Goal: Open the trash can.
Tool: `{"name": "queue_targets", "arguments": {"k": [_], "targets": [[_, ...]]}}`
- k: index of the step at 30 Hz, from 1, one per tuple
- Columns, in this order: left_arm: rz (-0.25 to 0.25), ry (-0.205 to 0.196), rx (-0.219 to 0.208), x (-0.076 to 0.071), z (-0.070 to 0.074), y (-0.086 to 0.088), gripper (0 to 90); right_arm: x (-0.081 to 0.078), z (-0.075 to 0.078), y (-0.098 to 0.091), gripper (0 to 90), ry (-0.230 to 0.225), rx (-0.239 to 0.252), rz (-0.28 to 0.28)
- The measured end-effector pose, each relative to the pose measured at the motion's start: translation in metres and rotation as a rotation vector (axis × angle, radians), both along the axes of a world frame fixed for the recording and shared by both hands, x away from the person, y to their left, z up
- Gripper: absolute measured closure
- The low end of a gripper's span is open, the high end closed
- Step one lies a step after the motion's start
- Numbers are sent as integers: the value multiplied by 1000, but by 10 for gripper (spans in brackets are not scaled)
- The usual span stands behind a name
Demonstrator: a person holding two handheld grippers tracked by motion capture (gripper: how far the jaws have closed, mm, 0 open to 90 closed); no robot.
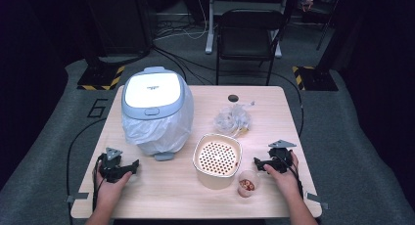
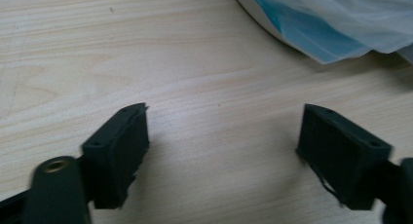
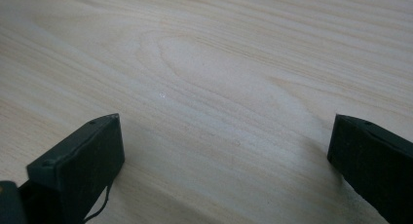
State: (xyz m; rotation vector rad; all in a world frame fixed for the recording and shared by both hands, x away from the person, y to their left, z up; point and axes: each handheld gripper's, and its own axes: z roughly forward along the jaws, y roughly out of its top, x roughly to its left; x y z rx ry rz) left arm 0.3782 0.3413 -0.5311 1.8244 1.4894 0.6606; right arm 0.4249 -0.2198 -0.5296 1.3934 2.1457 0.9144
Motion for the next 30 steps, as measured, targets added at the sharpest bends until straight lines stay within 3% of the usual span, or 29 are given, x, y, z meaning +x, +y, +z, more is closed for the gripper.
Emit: {"name": "queue_targets", "arguments": {"k": [3, 5, 11, 17, 20, 25, 30], "targets": [[12, -5, -4, -1, 1, -2, 300, 0, 0, 0, 0, 1, 1, -3], [-1, 12, -29, -2, 3, -5, 403, -1, 0, 0, 0, 3, 1, -7], [-43, 8, -35, -6, 15, -22, 414, -1, 0, 0, 0, 2, 2, -8], [-102, -5, 5, -15, 31, -49, 447, -1, 0, 0, 0, 2, 2, -7], [-110, -5, -18, -16, 32, -59, 458, -1, 0, 0, 0, 2, 2, -8], [-107, -37, -66, -16, 33, -69, 493, -1, 0, 0, 0, 2, 2, -8], [-118, -49, -86, -13, 34, -77, 510, -1, 0, 0, 0, 2, 2, -7]]}}
